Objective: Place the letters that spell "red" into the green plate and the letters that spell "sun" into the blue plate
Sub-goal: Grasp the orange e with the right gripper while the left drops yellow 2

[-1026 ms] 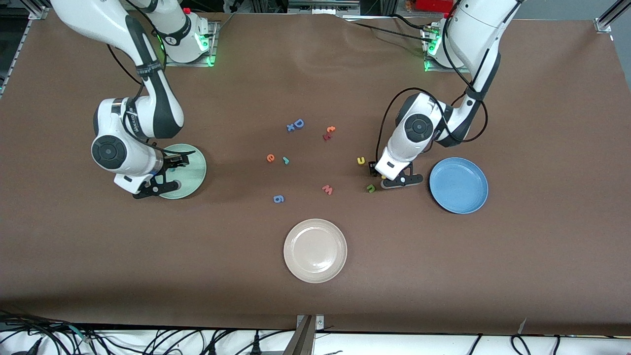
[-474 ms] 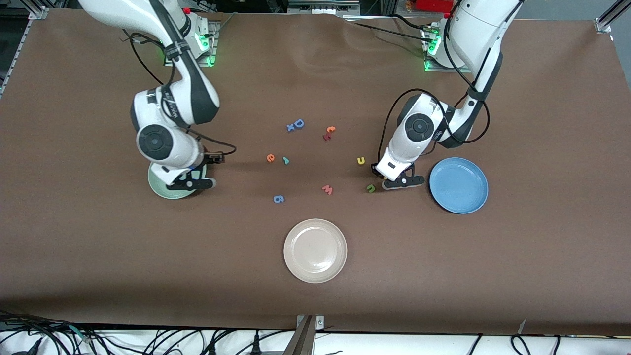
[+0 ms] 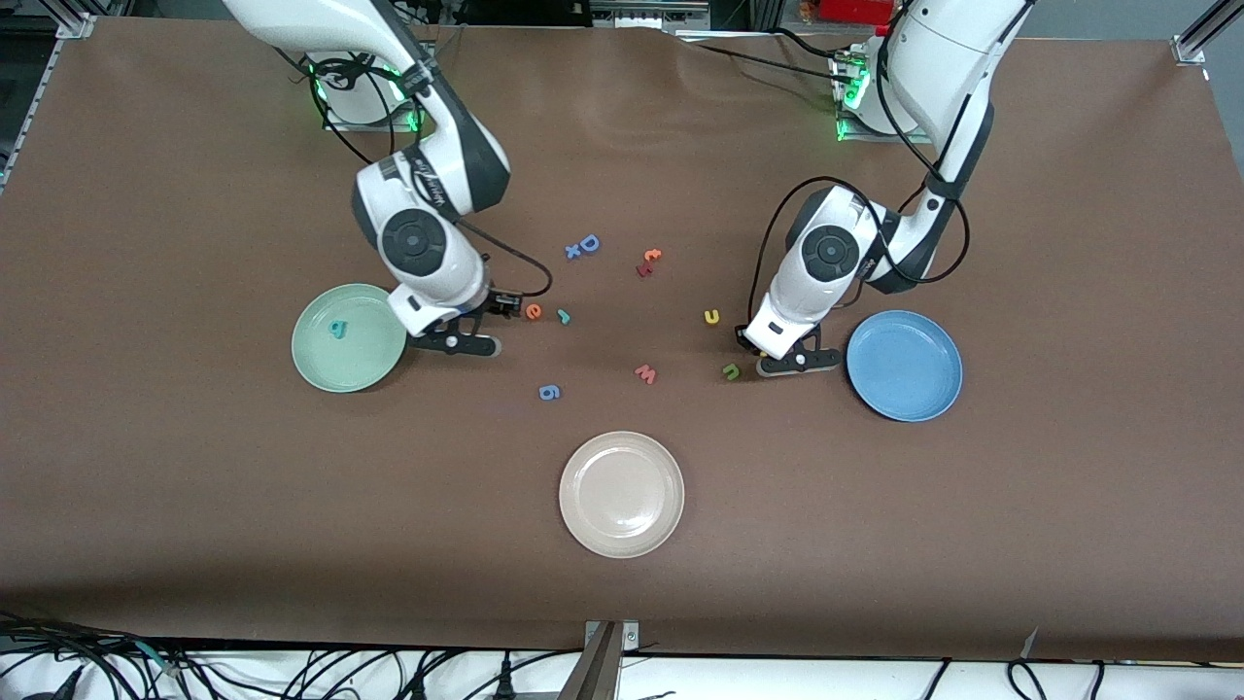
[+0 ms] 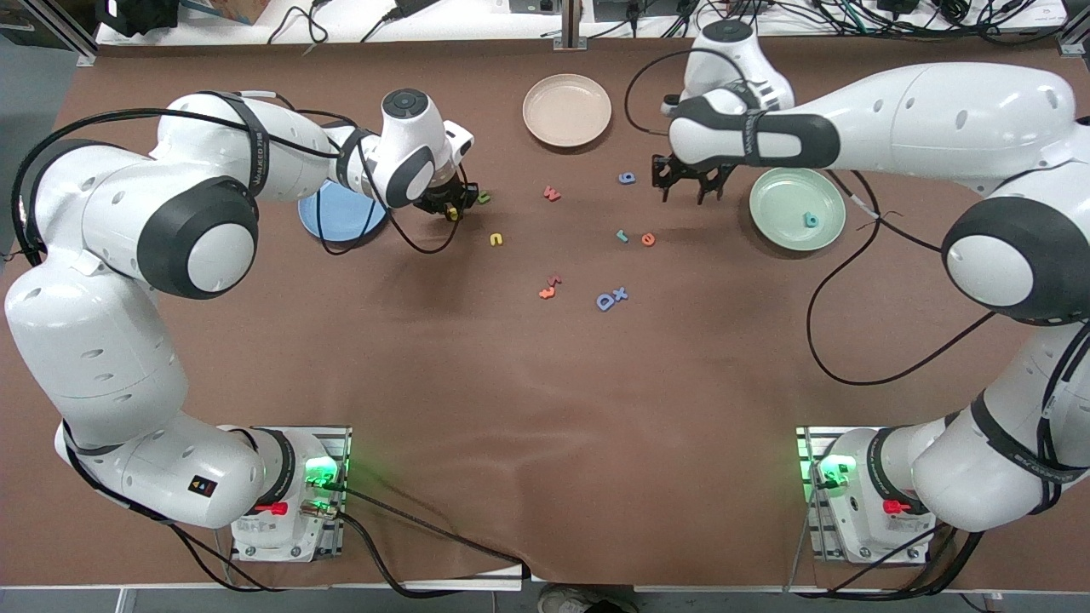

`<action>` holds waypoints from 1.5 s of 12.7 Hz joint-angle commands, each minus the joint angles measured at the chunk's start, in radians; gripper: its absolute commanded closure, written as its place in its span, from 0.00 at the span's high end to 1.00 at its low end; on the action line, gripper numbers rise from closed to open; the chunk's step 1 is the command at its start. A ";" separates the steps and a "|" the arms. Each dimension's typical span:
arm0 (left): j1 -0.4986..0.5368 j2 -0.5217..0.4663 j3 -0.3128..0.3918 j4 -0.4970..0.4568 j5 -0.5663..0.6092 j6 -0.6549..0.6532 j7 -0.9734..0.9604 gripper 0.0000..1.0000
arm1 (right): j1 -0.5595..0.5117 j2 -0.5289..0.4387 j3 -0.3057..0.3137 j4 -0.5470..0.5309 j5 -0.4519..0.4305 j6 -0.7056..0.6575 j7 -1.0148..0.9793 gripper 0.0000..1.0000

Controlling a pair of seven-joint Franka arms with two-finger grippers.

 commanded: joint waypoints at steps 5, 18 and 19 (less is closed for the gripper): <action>0.060 -0.125 0.095 -0.003 0.027 -0.138 0.342 0.02 | 0.107 0.088 -0.005 -0.005 0.003 0.145 0.150 0.59; 0.143 -0.037 0.221 -0.013 0.003 -0.105 0.762 0.07 | 0.108 0.125 -0.011 -0.074 -0.045 0.234 0.147 0.49; 0.143 -0.033 0.221 -0.013 -0.013 -0.105 0.762 0.09 | 0.109 0.126 -0.011 -0.074 -0.046 0.235 0.148 0.49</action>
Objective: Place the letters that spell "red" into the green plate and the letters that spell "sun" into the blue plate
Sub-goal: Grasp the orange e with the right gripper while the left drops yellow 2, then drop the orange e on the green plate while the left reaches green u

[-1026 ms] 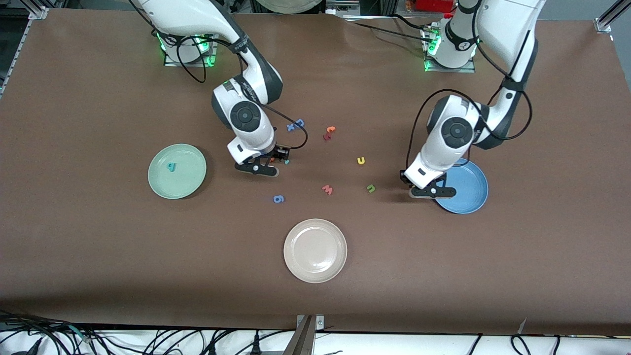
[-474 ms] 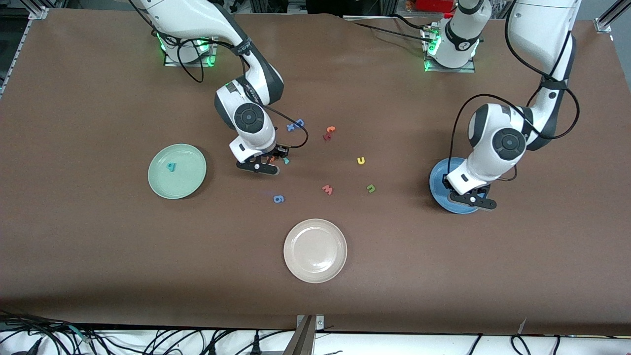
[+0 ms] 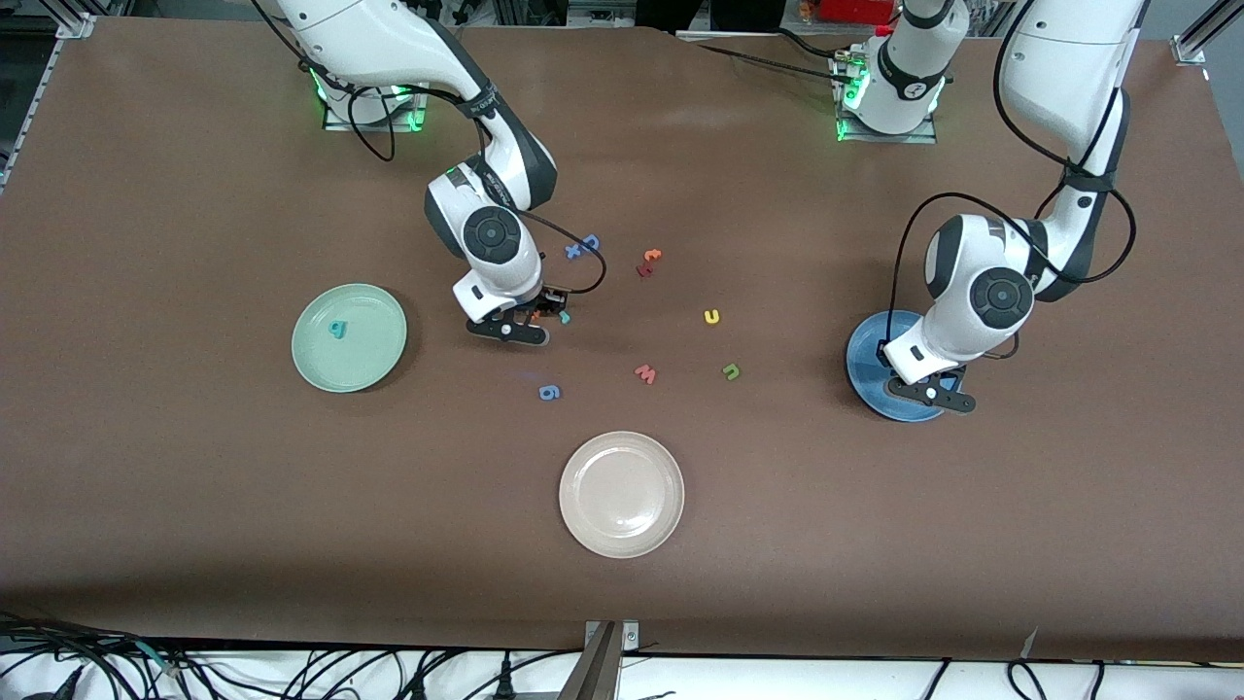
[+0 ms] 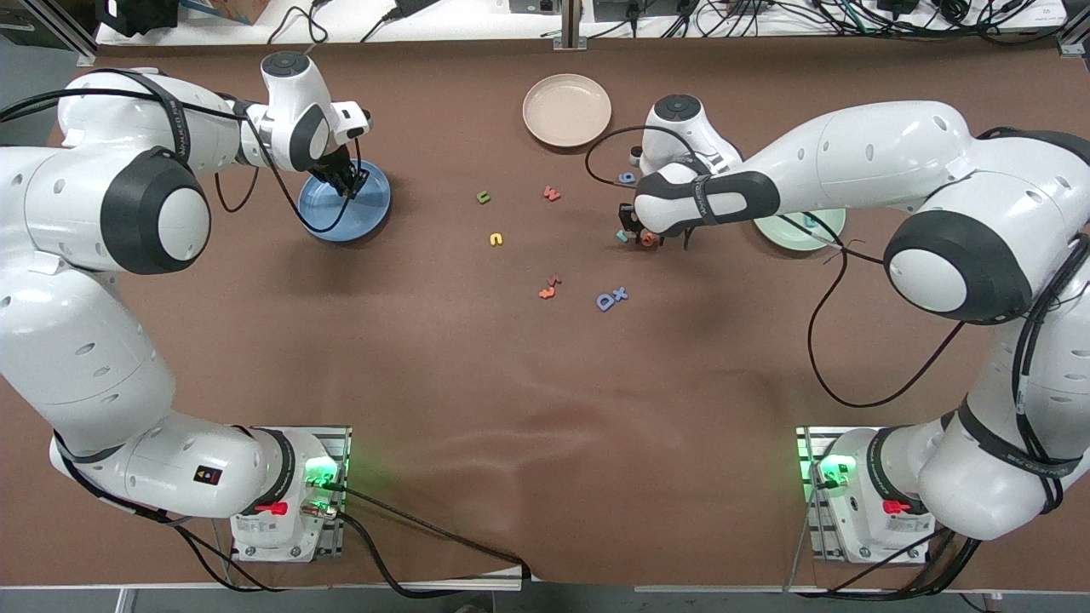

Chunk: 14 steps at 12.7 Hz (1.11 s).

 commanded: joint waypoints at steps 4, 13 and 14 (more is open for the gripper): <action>0.005 0.010 -0.001 0.005 -0.031 0.013 0.030 0.41 | 0.006 0.002 -0.002 -0.012 -0.020 0.027 0.013 0.44; -0.046 -0.068 -0.080 0.022 -0.152 -0.052 -0.130 0.50 | 0.001 -0.052 -0.031 0.002 -0.020 -0.043 -0.014 0.08; -0.063 -0.067 -0.105 0.039 -0.155 -0.052 -0.223 0.51 | 0.000 -0.078 -0.047 0.004 -0.020 -0.079 -0.061 0.08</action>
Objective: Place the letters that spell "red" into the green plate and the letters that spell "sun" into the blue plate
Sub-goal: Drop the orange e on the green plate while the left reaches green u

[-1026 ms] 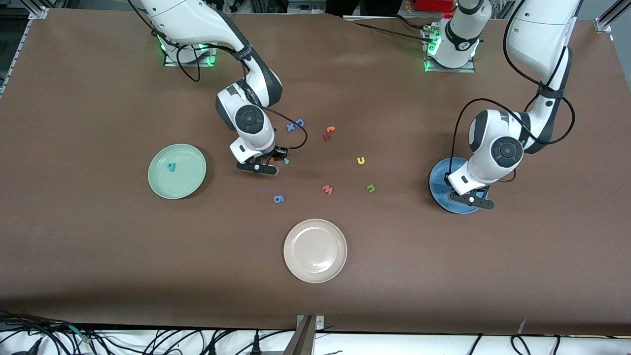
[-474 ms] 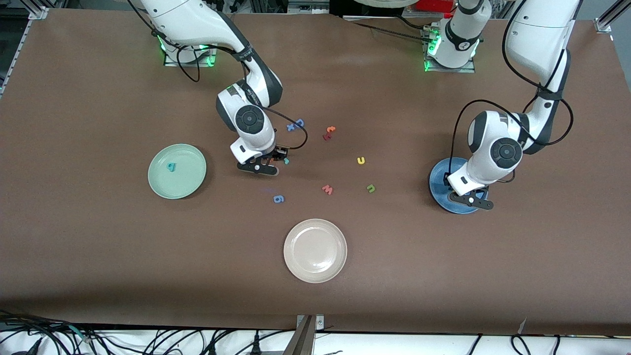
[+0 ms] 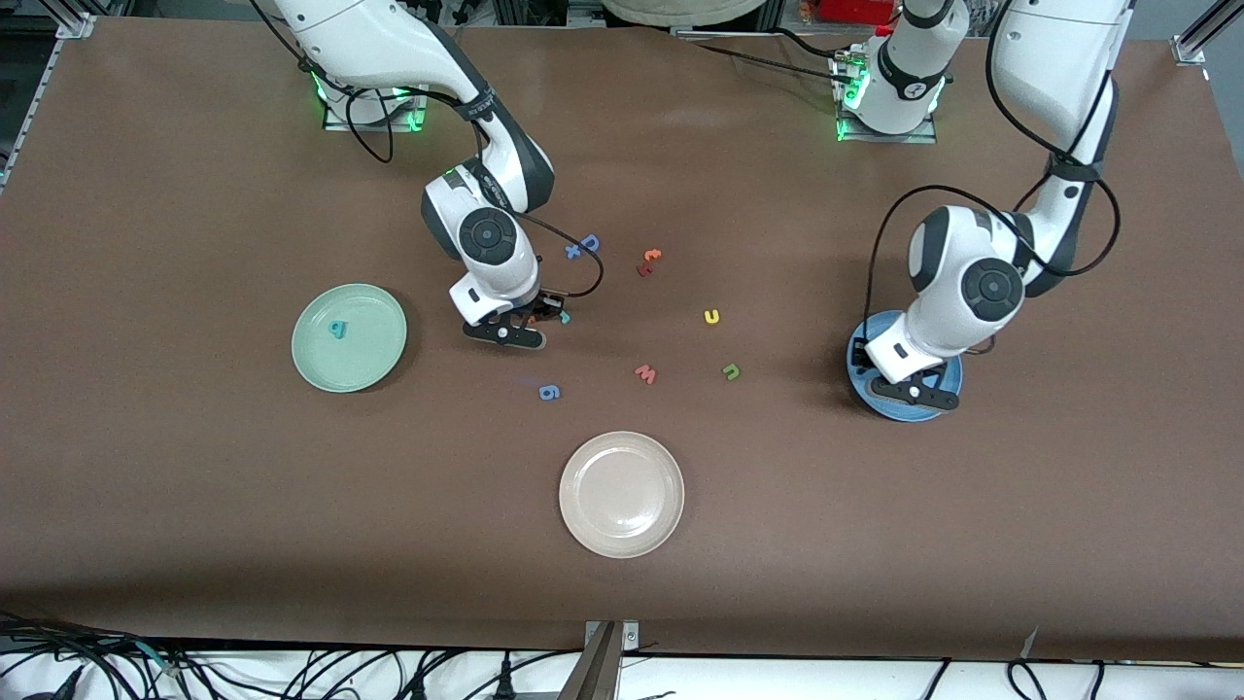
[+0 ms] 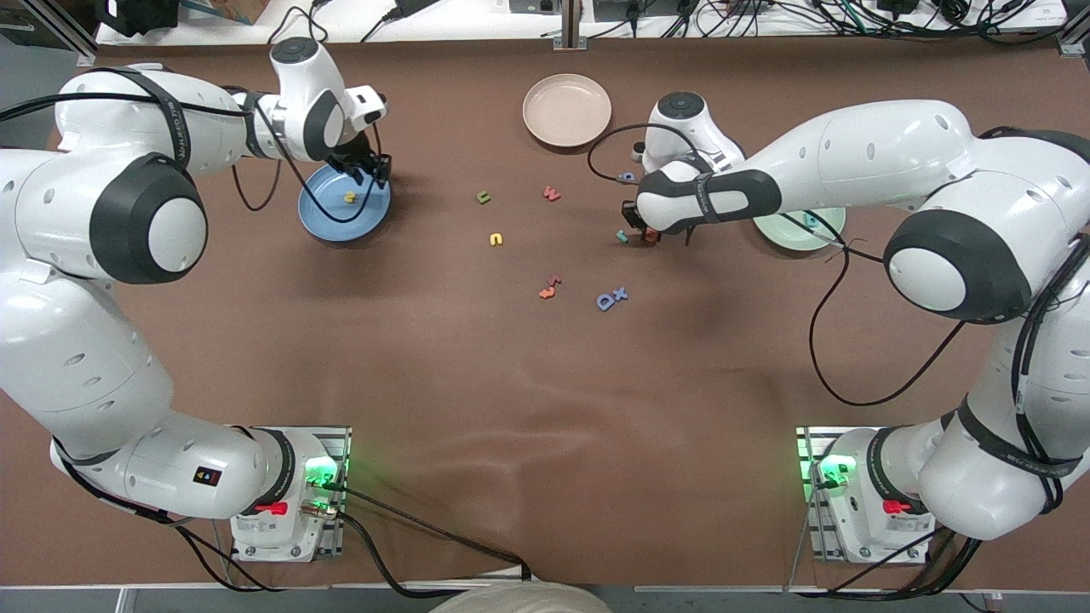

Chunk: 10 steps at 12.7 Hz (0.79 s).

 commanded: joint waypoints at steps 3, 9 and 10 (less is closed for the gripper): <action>-0.095 -0.008 -0.046 0.051 -0.022 -0.020 -0.288 0.52 | -0.004 -0.126 -0.095 -0.009 -0.015 -0.189 -0.207 0.08; -0.192 0.069 -0.044 0.150 -0.018 -0.016 -0.332 0.51 | -0.013 -0.207 -0.346 -0.139 0.002 -0.196 -0.676 0.11; -0.209 0.083 -0.044 0.166 -0.027 -0.016 -0.341 0.50 | -0.017 -0.206 -0.380 -0.162 0.010 -0.167 -0.754 0.11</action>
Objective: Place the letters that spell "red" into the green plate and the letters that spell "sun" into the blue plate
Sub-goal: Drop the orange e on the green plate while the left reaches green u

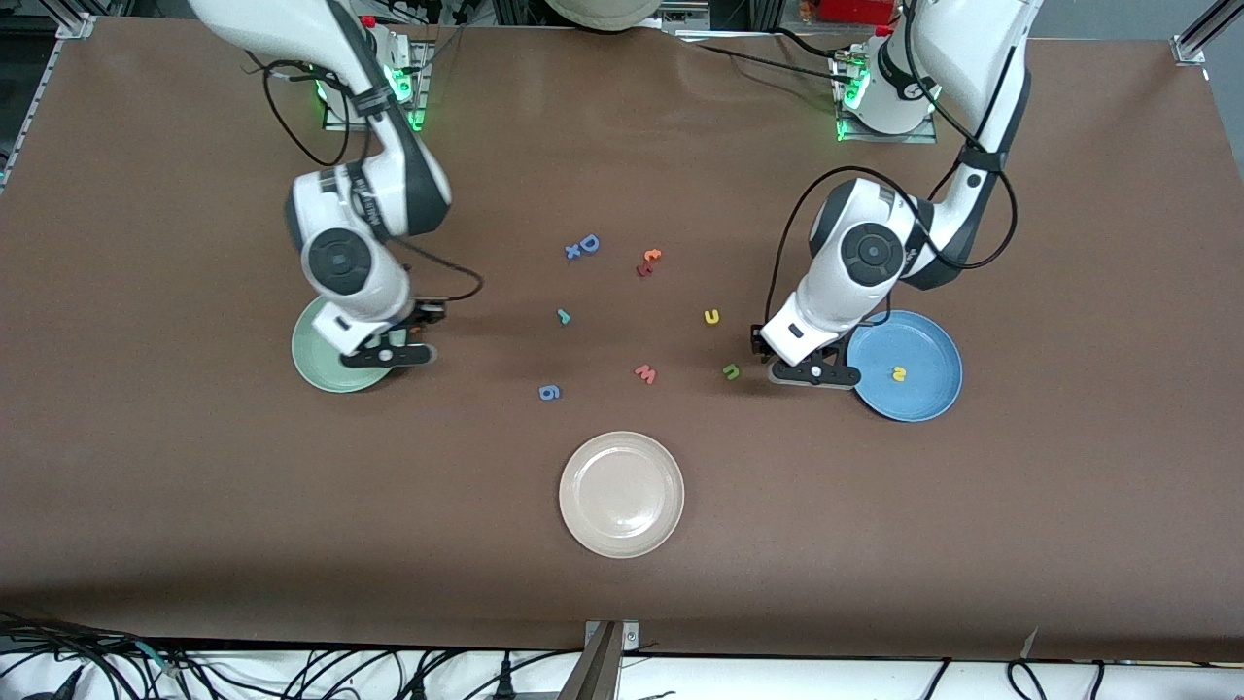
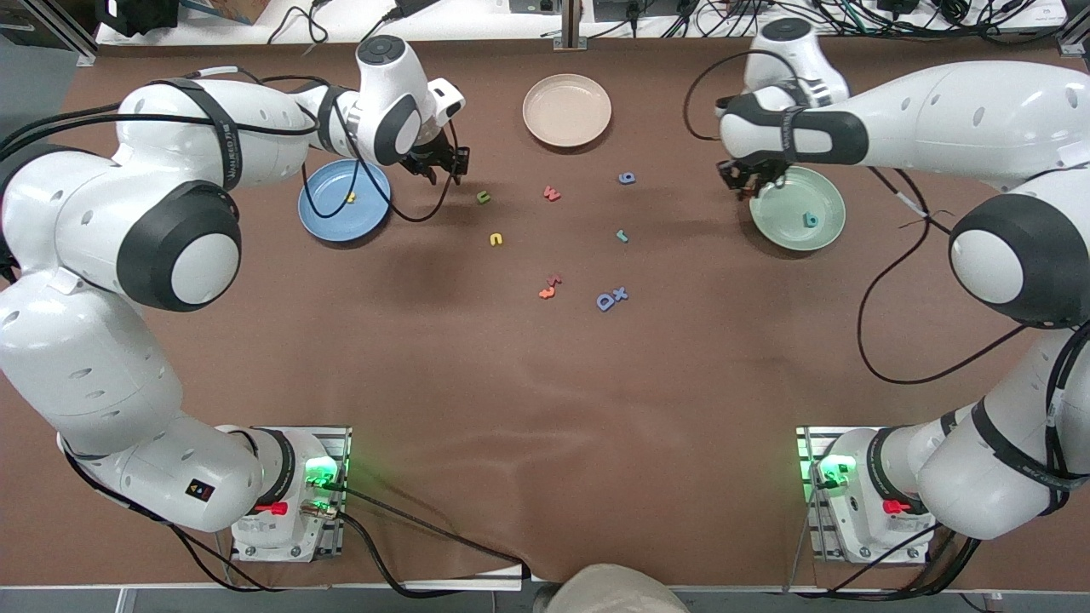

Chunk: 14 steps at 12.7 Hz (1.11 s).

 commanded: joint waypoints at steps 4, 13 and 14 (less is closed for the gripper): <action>-0.060 0.079 0.013 0.086 -0.010 -0.008 -0.051 0.49 | -0.064 0.034 -0.055 -0.107 0.046 0.113 -0.170 0.11; -0.095 0.161 0.017 0.120 0.108 0.066 0.207 0.46 | -0.062 0.071 -0.038 -0.090 0.120 0.116 -0.170 0.96; -0.105 0.167 0.017 0.120 0.108 0.067 0.207 0.45 | -0.062 0.064 -0.036 -0.083 0.120 0.109 -0.170 0.96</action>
